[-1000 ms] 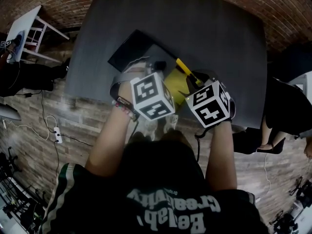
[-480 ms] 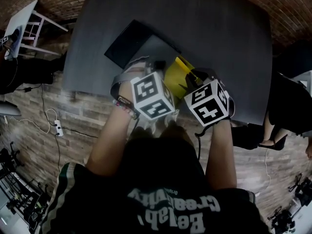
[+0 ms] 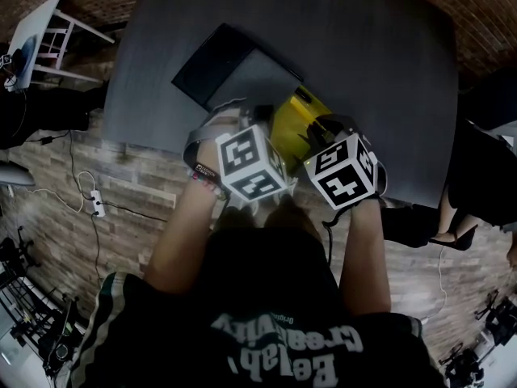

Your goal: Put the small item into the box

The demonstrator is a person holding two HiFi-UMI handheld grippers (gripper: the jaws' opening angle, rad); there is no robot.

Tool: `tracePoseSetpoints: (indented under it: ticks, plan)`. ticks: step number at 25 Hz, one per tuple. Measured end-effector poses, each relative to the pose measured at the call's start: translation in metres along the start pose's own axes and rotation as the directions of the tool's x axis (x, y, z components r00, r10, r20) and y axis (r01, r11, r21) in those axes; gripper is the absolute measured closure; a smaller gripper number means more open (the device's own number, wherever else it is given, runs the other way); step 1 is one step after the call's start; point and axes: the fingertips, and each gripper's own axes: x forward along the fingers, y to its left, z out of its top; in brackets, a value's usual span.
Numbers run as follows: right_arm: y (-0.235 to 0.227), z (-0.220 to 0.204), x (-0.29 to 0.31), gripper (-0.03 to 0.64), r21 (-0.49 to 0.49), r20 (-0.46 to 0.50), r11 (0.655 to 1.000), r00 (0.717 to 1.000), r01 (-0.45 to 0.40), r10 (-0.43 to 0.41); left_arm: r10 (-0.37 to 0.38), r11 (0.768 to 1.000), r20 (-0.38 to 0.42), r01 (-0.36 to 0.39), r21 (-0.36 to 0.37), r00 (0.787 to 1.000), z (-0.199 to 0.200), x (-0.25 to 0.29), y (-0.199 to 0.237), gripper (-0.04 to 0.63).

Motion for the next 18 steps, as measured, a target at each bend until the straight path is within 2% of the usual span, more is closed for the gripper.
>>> tracePoseSetpoints:
  ticks: [18]
  plan:
    - [0.016, -0.023, 0.041, 0.543, -0.015, -0.042, 0.995, 0.995, -0.095, 0.094, -0.013, 0.998, -0.046, 0.010, -0.064, 0.999, -0.018, 0.025, -0.017, 0.592]
